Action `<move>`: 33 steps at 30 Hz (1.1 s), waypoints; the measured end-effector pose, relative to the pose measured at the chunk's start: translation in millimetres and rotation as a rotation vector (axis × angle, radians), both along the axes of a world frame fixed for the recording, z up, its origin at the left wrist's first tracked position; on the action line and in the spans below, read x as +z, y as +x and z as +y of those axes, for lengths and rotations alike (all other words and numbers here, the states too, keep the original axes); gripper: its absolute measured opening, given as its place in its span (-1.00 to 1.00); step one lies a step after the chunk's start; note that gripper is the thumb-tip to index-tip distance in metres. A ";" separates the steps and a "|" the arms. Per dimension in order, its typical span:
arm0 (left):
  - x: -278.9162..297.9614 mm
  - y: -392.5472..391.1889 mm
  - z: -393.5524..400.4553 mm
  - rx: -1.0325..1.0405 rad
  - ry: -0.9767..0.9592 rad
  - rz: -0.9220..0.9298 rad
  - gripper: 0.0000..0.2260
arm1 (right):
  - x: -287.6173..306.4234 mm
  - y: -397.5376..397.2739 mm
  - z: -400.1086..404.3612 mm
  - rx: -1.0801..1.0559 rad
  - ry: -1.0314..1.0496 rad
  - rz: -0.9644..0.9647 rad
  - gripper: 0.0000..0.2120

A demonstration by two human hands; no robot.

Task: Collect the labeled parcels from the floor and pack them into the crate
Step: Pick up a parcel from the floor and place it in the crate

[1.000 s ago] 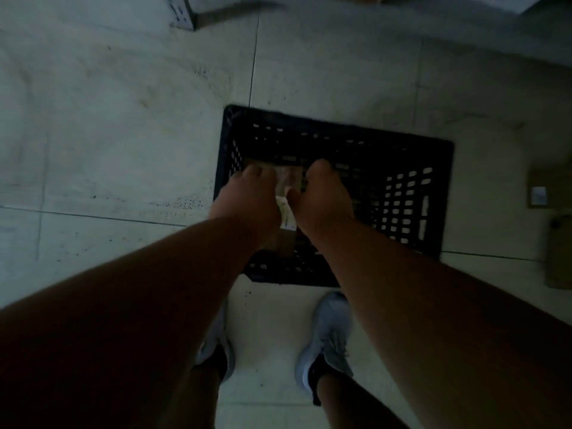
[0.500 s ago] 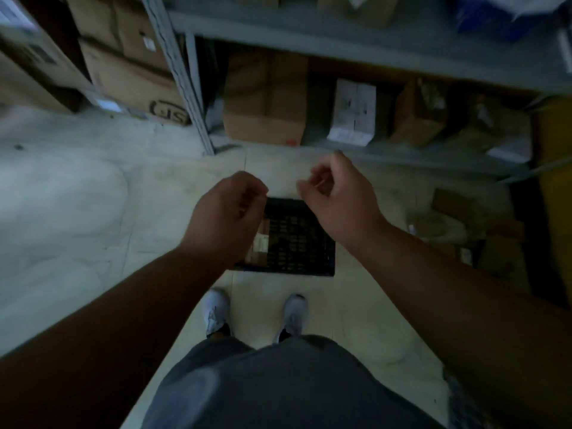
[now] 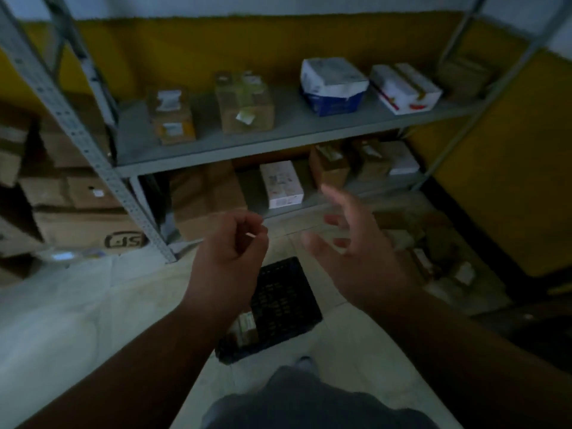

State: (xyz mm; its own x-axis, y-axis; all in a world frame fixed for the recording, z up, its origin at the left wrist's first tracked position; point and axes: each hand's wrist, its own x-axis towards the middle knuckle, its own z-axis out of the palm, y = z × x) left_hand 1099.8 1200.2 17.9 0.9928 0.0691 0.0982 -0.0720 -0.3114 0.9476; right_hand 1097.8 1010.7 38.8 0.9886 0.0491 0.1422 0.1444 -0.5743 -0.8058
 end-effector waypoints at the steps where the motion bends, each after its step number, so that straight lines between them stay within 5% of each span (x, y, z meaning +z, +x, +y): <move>1: 5.1 0.8 -4.0 -0.048 0.011 -0.010 -0.87 | 2.4 -10.3 -3.5 -0.053 -0.001 -0.006 -0.35; 17: 15.1 -1.2 -216.7 -0.640 0.023 -0.049 -0.88 | -0.3 -107.2 -174.6 -0.676 0.079 -0.040 -0.32; 25: -5.9 23.3 -405.4 -0.662 0.002 -0.016 -0.86 | -13.2 -89.5 -355.2 -0.706 0.054 0.031 -0.35; 33: 0.0 79.3 -502.9 -0.711 0.097 -0.039 -0.79 | -12.6 -30.7 -462.2 -0.666 0.100 0.020 -0.38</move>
State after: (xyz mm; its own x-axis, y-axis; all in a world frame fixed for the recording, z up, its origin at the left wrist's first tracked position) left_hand 1179.1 697.4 17.9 0.7901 -0.6035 0.1071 -0.3215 -0.2592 0.9107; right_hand 1067.1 548.5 26.2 0.8058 -0.5844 0.0959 -0.2299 -0.4579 -0.8588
